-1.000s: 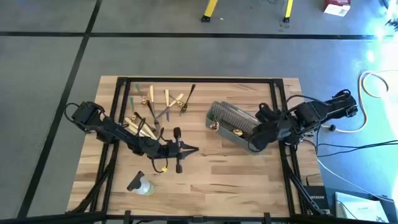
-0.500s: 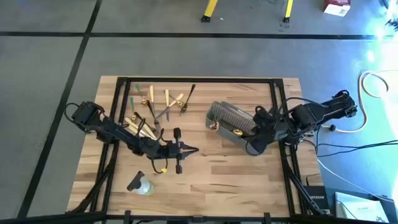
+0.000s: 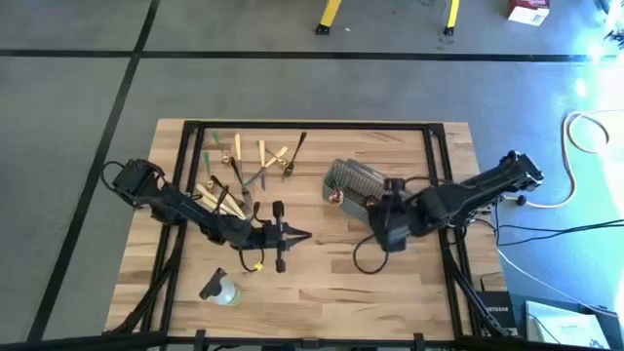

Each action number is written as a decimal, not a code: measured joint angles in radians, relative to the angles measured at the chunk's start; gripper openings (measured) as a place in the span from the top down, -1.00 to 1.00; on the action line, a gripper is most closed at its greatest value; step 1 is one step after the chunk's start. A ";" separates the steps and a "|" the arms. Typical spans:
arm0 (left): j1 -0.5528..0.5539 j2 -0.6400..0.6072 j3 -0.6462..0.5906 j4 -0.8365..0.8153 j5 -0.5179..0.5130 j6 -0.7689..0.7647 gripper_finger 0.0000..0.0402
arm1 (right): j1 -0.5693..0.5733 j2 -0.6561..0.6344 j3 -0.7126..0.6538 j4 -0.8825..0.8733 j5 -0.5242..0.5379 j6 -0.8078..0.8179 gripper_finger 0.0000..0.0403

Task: Sort silverware
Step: Adjust the black forks

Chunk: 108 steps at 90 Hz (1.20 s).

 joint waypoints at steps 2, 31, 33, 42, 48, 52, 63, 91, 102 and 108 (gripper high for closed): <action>0.000 0.000 0.000 0.000 0.000 0.000 1.00 | 0.005 -0.005 0.000 0.013 0.001 0.014 0.25; 0.000 0.000 0.000 -0.001 0.000 0.020 1.00 | 0.169 -0.042 -0.060 0.074 0.159 0.295 -0.23; 0.000 0.000 0.000 0.000 0.000 0.021 1.00 | 0.174 -0.042 -0.078 0.114 0.171 0.303 -0.23; 0.000 0.000 0.000 0.009 -0.001 0.024 1.00 | 0.174 -0.042 -0.166 0.196 0.197 0.358 -0.18; 0.001 0.000 0.000 0.008 -0.001 0.021 1.00 | 0.173 -0.046 -0.216 0.178 0.229 0.422 -0.12; 0.001 0.000 0.000 0.007 -0.001 0.019 1.00 | 0.173 -0.056 -0.247 0.184 0.254 0.456 -0.07; 0.000 0.000 0.000 0.003 -0.001 0.017 1.00 | 0.174 -0.096 -0.328 0.356 0.284 0.458 0.11; 0.000 0.000 0.000 0.008 -0.001 0.012 1.00 | 0.174 -0.116 -0.426 0.484 0.392 0.474 0.70; 0.000 0.000 0.000 0.009 -0.001 0.012 1.00 | 0.173 -0.136 -0.426 0.486 0.418 0.475 0.95; 0.000 0.000 0.000 0.009 -0.001 0.007 1.00 | 0.174 -0.149 -0.426 0.485 0.428 0.497 0.97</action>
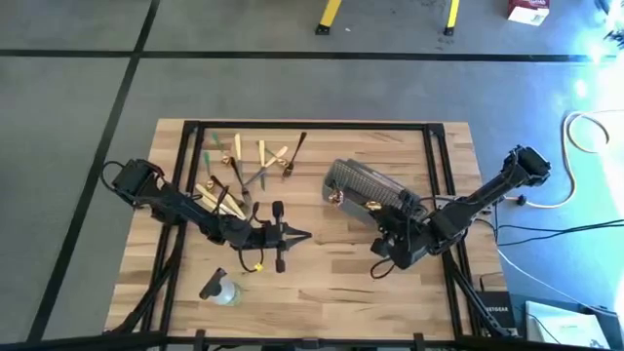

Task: Sort silverware
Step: Adjust the black forks

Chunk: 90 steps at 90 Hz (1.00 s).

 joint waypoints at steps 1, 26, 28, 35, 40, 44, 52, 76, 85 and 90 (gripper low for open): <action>0.000 0.000 0.000 0.000 0.000 -0.001 1.00 | 0.000 -0.003 0.000 -0.001 0.001 0.006 0.96; 0.000 0.000 0.000 -0.001 0.000 -0.008 1.00 | 0.052 -0.127 0.000 -0.064 0.083 0.197 1.00; 0.000 0.000 0.000 -0.001 0.000 -0.008 1.00 | 0.061 -0.136 0.000 -0.081 0.092 0.224 1.00; 0.000 0.000 0.000 -0.001 0.000 -0.008 1.00 | 0.092 -0.156 0.000 -0.147 0.113 0.340 1.00; 0.000 0.000 0.000 -0.001 0.000 -0.007 1.00 | 0.119 -0.164 0.000 -0.206 0.137 0.459 1.00; 0.000 0.000 0.000 -0.001 0.000 -0.007 1.00 | 0.146 -0.165 0.000 -0.247 0.169 0.559 1.00; -0.002 0.000 0.000 -0.001 0.000 -0.007 1.00 | 0.194 -0.164 0.000 -0.309 0.230 0.715 1.00; -0.002 0.000 0.000 0.000 0.000 0.009 1.00 | 0.222 -0.096 0.000 -0.344 0.373 1.010 1.00; -0.004 0.000 0.000 -0.001 0.000 0.004 1.00 | 0.223 -0.059 0.000 -0.346 0.373 1.125 1.00; -0.008 0.000 0.000 -0.001 0.000 0.003 1.00 | 0.223 -0.034 0.000 -0.347 0.374 1.177 1.00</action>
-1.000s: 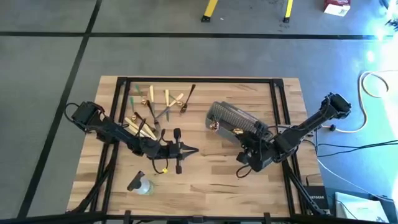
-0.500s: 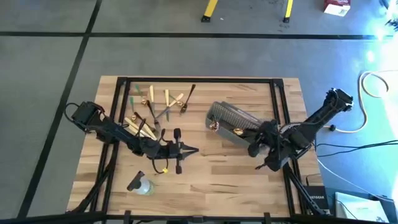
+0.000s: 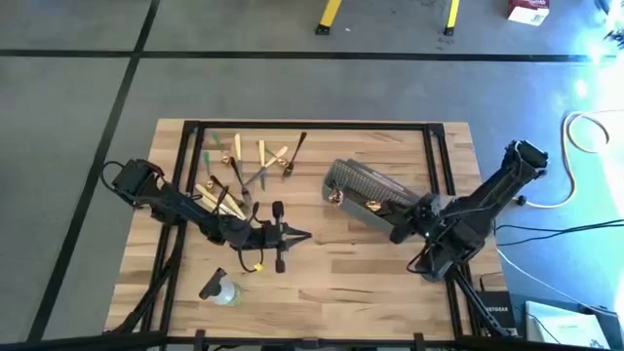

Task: Sort silverware
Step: Adjust the black forks

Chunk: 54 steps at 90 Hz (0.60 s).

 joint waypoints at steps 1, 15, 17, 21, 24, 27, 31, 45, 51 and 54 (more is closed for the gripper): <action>-0.001 0.000 0.000 -0.001 0.000 0.001 1.00 | 0.000 0.005 0.000 -0.002 -0.002 0.007 1.00; -0.008 0.000 0.000 -0.010 0.000 0.002 1.00 | -0.008 0.071 0.000 -0.051 -0.051 0.073 1.00; -0.008 0.000 0.000 -0.011 0.000 0.001 1.00 | -0.012 0.074 0.001 -0.051 -0.055 0.073 1.00; -0.008 0.000 0.000 -0.015 0.000 -0.001 1.00 | -0.016 0.076 0.001 -0.053 -0.061 0.073 1.00; -0.008 0.000 0.000 -0.019 0.000 -0.004 1.00 | -0.014 0.076 0.001 -0.055 -0.061 0.073 1.00; -0.008 0.000 0.000 -0.024 0.000 -0.010 1.00 | -0.014 0.076 0.001 -0.063 -0.062 0.072 1.00; -0.008 0.000 0.000 -0.027 0.000 -0.015 1.00 | -0.014 0.073 0.001 -0.088 -0.071 0.066 1.00; -0.008 0.000 0.000 -0.026 -0.001 -0.018 1.00 | -0.013 0.061 0.006 -0.186 -0.175 0.060 0.99; -0.007 0.000 0.000 -0.024 -0.001 -0.019 1.00 | -0.003 0.054 0.006 -0.186 -0.196 0.056 0.97; -0.007 0.000 0.000 -0.024 -0.001 -0.019 1.00 | 0.006 0.051 0.007 -0.188 -0.207 0.051 0.95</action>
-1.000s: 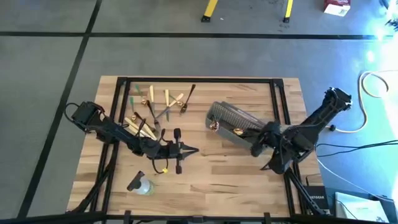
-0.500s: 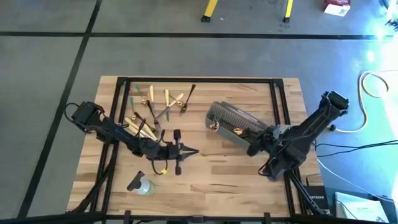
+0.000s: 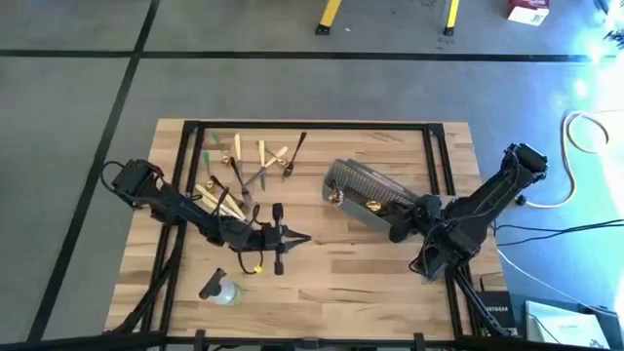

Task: Sort silverware
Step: Adjust the black forks

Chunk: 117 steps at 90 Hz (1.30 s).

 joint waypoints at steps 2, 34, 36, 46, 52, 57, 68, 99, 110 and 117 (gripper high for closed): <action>0.000 0.000 0.000 0.000 0.000 0.000 1.00 | 0.005 0.000 0.002 -0.007 -0.015 -0.004 0.93; 0.001 0.000 0.000 0.003 0.000 -0.026 1.00 | 0.100 0.002 0.095 -0.227 -0.231 -0.020 0.55; 0.001 0.000 0.000 0.003 0.000 -0.026 1.00 | 0.104 0.000 0.099 -0.224 -0.238 -0.036 0.51; 0.001 0.000 0.000 0.005 -0.002 -0.024 1.00 | 0.105 -0.026 0.118 -0.226 -0.282 -0.114 0.32; 0.001 0.000 0.000 0.006 -0.003 -0.024 1.00 | 0.105 -0.043 0.121 -0.226 -0.288 -0.129 0.21; 0.001 0.000 0.000 0.008 -0.003 -0.024 1.00 | 0.105 -0.058 0.124 -0.224 -0.287 -0.131 0.13; 0.001 0.000 0.000 0.009 -0.003 -0.026 1.00 | 0.104 -0.082 0.124 -0.225 -0.314 -0.169 0.00; 0.004 0.000 0.000 0.009 -0.029 -0.019 1.00 | 0.104 -0.171 0.167 -0.225 -0.298 -0.409 -0.10; 0.004 0.000 0.000 0.010 -0.029 -0.019 1.00 | 0.104 -0.196 0.223 -0.226 -0.301 -0.594 -0.10; 0.004 0.000 0.000 0.010 -0.029 -0.019 1.00 | 0.104 -0.201 0.262 -0.226 -0.321 -0.774 -0.10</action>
